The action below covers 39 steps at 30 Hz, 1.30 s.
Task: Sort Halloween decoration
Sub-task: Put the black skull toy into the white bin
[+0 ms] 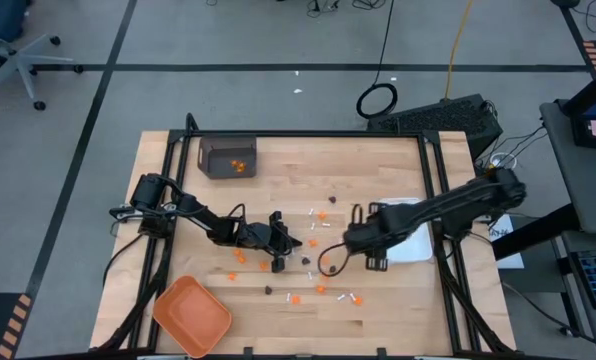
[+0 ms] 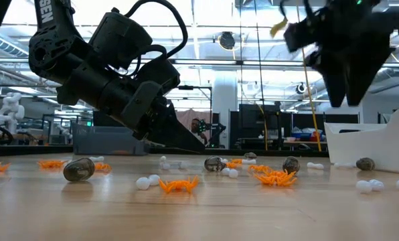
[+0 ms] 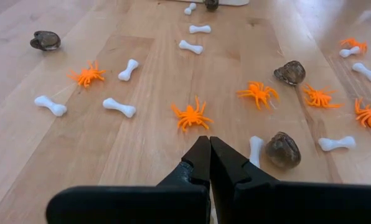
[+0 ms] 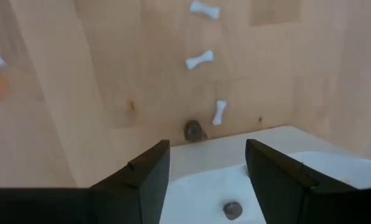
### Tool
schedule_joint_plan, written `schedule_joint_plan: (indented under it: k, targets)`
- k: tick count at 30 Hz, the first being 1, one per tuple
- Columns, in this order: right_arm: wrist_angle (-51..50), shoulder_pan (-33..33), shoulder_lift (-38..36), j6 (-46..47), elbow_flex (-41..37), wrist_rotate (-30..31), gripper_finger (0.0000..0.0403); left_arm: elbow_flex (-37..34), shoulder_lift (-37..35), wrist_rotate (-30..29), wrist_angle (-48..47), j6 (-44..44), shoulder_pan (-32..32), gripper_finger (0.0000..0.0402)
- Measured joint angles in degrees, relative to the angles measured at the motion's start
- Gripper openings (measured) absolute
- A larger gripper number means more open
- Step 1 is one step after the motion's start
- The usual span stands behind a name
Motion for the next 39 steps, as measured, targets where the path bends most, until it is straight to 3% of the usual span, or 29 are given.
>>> schedule_joint_plan:
  k: [8, 24, 39]
  targets:
    - [-1.19, -1.36, 9.32, -5.59, 3.20, -3.20, 0.0196, 0.00, 0.00, 0.00, -0.01, 0.00, -0.01, 0.0000]
    - [-3.93, -3.09, 19.76, -14.04, 3.72, -4.88, 0.0196, 0.00, 0.00, 0.00, -0.02, -0.02, 0.04, 0.0000]
    - [-3.89, -3.35, 22.21, -18.41, 3.72, -4.94, 0.0196, 0.00, 0.00, 0.00, -0.02, 0.00, 0.04, 0.0000]
